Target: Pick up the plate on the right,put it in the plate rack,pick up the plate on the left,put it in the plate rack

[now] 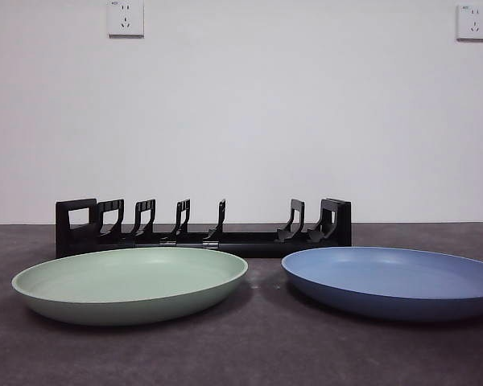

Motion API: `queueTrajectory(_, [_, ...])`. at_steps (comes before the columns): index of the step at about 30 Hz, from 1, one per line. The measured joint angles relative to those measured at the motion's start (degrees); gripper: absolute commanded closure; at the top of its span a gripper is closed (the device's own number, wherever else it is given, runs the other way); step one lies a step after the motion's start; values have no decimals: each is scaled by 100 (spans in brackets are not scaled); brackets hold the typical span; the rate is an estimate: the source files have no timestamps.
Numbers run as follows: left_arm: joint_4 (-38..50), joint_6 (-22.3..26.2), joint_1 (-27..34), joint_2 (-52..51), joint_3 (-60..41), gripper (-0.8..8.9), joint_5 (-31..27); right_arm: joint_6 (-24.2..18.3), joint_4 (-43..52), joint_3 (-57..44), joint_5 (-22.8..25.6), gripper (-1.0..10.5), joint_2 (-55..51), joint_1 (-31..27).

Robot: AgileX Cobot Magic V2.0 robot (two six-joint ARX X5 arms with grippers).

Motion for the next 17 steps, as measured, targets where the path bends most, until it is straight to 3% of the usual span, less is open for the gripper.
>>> queueTrajectory(10, [-184, -313, 0, 101, 337, 820, 210, 1104, 35, 498, -39, 957, 109, 0])
queueTrajectory(17, [-201, -356, 0, 634, 1064, 820, 396, 1344, 7, 1335, -595, 957, 769, 0])
